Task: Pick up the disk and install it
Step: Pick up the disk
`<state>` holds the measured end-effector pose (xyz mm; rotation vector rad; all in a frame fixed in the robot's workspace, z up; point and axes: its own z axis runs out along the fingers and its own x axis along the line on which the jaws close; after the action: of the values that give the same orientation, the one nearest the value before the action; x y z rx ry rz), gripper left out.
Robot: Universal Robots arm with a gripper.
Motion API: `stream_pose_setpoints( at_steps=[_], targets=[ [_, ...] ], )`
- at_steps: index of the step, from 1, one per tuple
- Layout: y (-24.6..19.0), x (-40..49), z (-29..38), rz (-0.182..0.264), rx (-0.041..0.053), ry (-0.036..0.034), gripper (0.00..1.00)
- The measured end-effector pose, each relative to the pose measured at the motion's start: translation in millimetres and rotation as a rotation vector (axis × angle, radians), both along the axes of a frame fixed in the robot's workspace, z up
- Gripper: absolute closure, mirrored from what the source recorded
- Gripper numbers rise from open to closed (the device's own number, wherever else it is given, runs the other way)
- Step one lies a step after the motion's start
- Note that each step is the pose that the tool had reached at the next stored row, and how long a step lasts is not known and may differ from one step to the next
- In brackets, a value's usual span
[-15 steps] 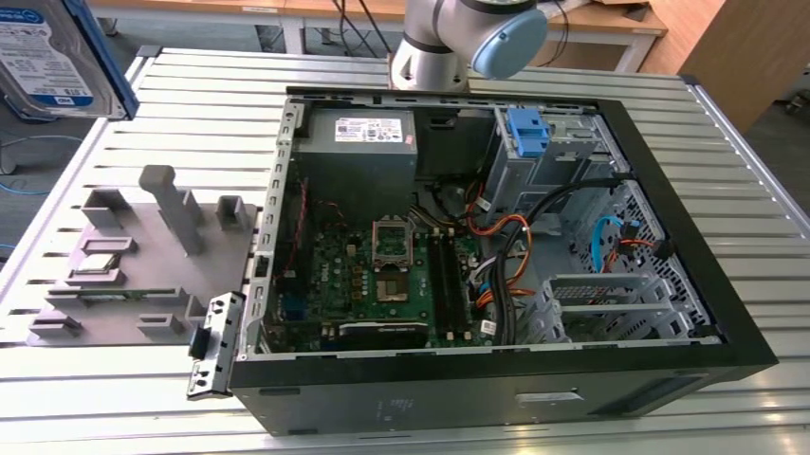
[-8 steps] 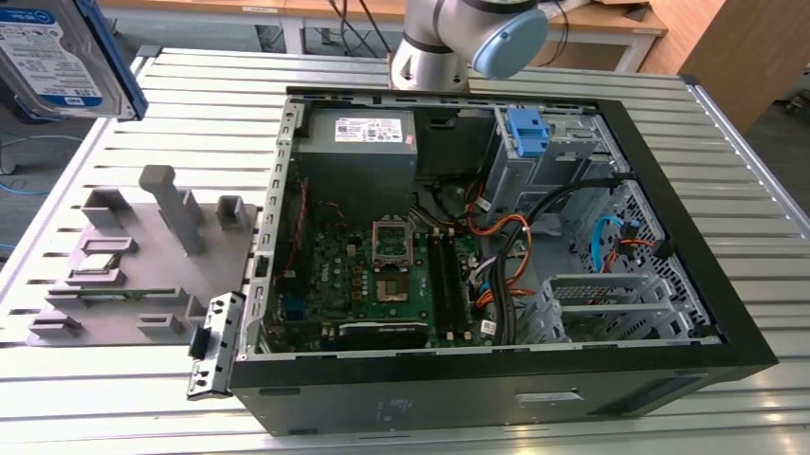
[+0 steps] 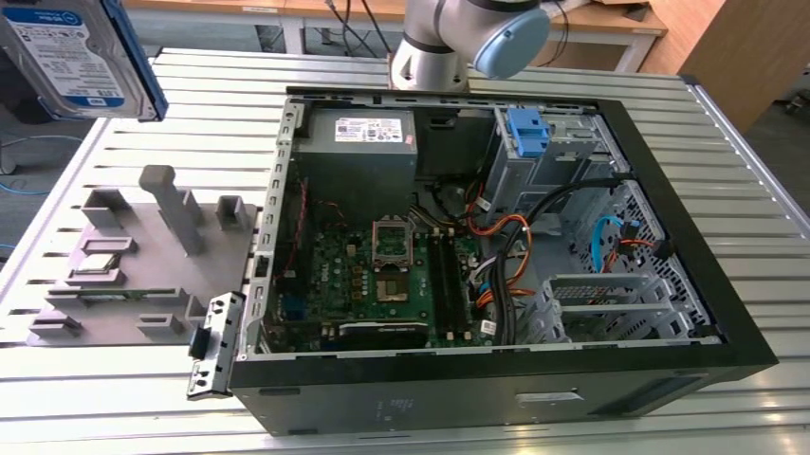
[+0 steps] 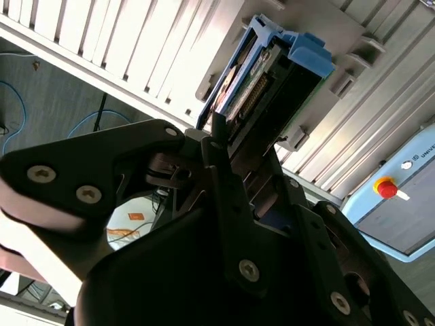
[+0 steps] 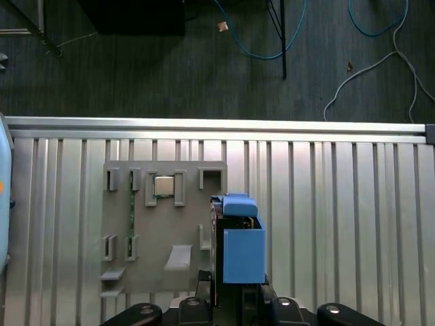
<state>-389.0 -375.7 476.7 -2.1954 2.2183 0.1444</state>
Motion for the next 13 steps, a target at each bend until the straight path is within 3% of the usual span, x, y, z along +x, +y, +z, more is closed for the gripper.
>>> stream_pose_setpoints(
  at_steps=[10,13],
  targets=[
    [0.0,23.7,0.0,0.000,0.0000,0.0000,0.65],
    [0.0,25.2,-0.1,0.000,0.0005,-0.0001,0.65]
  ],
)
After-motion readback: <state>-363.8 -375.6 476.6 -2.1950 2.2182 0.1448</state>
